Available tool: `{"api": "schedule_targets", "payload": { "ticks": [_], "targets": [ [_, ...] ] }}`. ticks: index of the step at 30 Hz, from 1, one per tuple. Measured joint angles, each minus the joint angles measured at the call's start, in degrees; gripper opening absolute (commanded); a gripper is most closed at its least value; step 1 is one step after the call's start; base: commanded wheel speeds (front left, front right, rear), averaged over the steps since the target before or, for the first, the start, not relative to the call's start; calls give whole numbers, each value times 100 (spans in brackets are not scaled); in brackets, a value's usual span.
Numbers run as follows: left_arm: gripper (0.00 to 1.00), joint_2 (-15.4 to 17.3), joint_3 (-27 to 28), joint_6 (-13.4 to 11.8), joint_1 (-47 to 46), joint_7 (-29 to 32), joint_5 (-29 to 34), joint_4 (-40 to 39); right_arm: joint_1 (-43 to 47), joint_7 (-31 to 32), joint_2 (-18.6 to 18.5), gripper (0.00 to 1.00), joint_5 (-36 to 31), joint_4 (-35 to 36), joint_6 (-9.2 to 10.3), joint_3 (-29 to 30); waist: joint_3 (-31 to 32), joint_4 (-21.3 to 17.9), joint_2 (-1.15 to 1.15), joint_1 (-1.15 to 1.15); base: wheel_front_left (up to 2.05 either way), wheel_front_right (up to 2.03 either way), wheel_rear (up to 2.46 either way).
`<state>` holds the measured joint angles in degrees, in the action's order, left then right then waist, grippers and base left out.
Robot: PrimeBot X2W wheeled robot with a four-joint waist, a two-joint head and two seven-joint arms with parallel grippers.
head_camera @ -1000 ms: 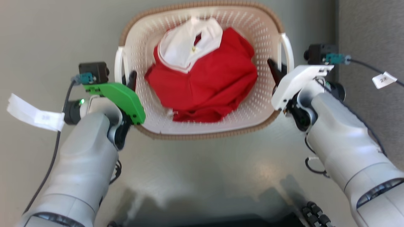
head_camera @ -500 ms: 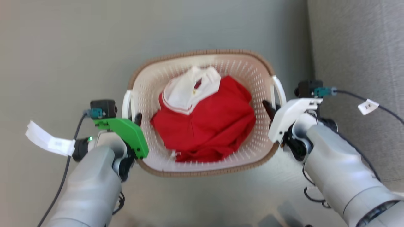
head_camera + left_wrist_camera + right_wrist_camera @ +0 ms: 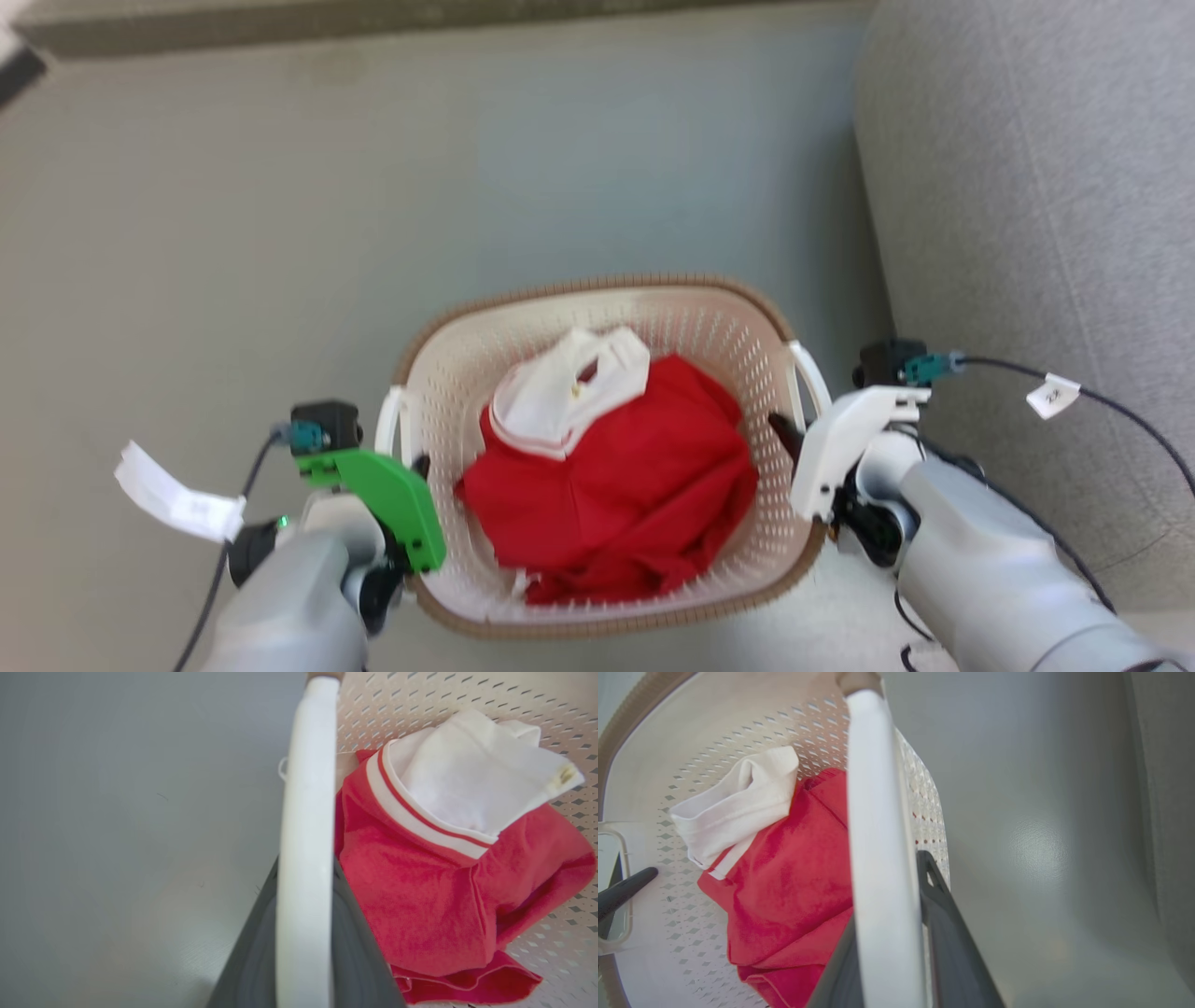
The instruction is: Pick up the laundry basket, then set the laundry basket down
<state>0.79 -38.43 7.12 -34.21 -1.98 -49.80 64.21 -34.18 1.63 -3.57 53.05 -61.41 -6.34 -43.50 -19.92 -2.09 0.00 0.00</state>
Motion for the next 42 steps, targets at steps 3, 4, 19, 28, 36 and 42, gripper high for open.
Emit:
{"api": "schedule_targets", "payload": {
  "ticks": [3, 4, 19, 28, 36, 42],
  "targets": [
    [0, -5, -82, 0, 275, 51, -116, -5, 242, 80, 10, 0, 63, -59, 23, -94, 332, 3, 0, 0, 0, 0, 0],
    [0, -7, -93, 0, 356, 53, -162, -1, 309, 100, 12, 0, 88, -64, 24, -119, 414, 6, 0, 0, 0, 0, 0],
    [0, 2, -269, 1, 1019, 204, -400, 34, 918, 425, 25, 0, 360, -141, 23, -386, 1457, -2, 0, 0, 0, 0, 0],
    [0, 9, -366, 1, 1077, 246, -549, 20, 918, 524, 22, 0, 411, -192, 23, -476, 1674, -47, 0, 0, 0, 0, 0],
    [0, 13, -420, 1, 1076, 296, -616, 21, 916, 575, 16, 0, 480, -213, 23, -522, 1667, -62, 0, 0, 0, 0, 0],
    [0, 14, -449, 1, 1076, 326, -649, 22, 911, 601, 14, 0, 548, -232, 23, -557, 1637, -64, 0, 0, 0, 0, 0]
  ]
}}
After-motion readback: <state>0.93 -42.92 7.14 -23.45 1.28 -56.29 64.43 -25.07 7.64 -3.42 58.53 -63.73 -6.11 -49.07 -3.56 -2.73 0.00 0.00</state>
